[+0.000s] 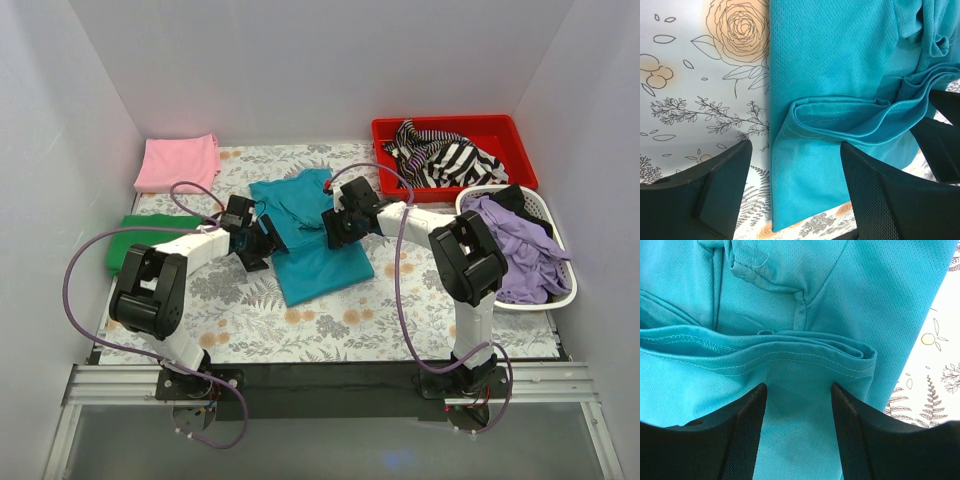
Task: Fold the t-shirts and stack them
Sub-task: Fold the tshirt
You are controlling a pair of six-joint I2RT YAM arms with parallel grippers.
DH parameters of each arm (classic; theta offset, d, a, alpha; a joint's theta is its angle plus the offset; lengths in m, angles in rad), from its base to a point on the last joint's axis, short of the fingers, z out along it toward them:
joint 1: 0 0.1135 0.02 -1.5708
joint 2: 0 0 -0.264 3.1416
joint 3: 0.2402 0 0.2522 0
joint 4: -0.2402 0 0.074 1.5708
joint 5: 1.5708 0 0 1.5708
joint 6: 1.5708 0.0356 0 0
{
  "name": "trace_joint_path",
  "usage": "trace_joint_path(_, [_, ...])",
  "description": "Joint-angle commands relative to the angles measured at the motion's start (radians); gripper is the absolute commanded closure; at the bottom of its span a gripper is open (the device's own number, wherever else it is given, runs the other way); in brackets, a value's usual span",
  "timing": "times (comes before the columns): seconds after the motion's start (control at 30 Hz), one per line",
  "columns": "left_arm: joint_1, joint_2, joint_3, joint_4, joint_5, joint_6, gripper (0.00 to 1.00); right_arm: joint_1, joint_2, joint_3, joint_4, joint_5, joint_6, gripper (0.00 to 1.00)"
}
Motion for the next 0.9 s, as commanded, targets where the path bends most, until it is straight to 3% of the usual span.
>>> trace_joint_path(0.0, [-0.002,0.001,0.010,-0.040,-0.076,0.030,0.29,-0.006,-0.012,-0.043,-0.051,0.024,-0.009,0.39])
trace_joint_path(0.07, [-0.002,-0.042,0.018,-0.048,-0.105,0.035,0.30,-0.006,-0.015,-0.046,-0.050,0.022,-0.009,0.39])
trace_joint_path(0.2, [-0.012,-0.039,0.082,-0.231,-0.271,0.044,0.30,-0.006,-0.025,-0.040,-0.051,0.014,-0.011,0.39])
trace_joint_path(0.47, [-0.039,-0.007,0.076,-0.298,-0.437,0.016,0.30,-0.006,-0.036,-0.017,-0.053,-0.007,-0.009,0.39])
trace_joint_path(0.7, [-0.080,-0.120,0.122,-0.218,-0.322,0.028,0.31,-0.003,-0.096,-0.015,-0.056,-0.027,-0.015,0.38])
trace_joint_path(0.87, [-0.112,-0.117,0.170,-0.204,-0.220,0.019,0.31,-0.003,-0.101,-0.006,-0.067,-0.027,-0.015,0.38])
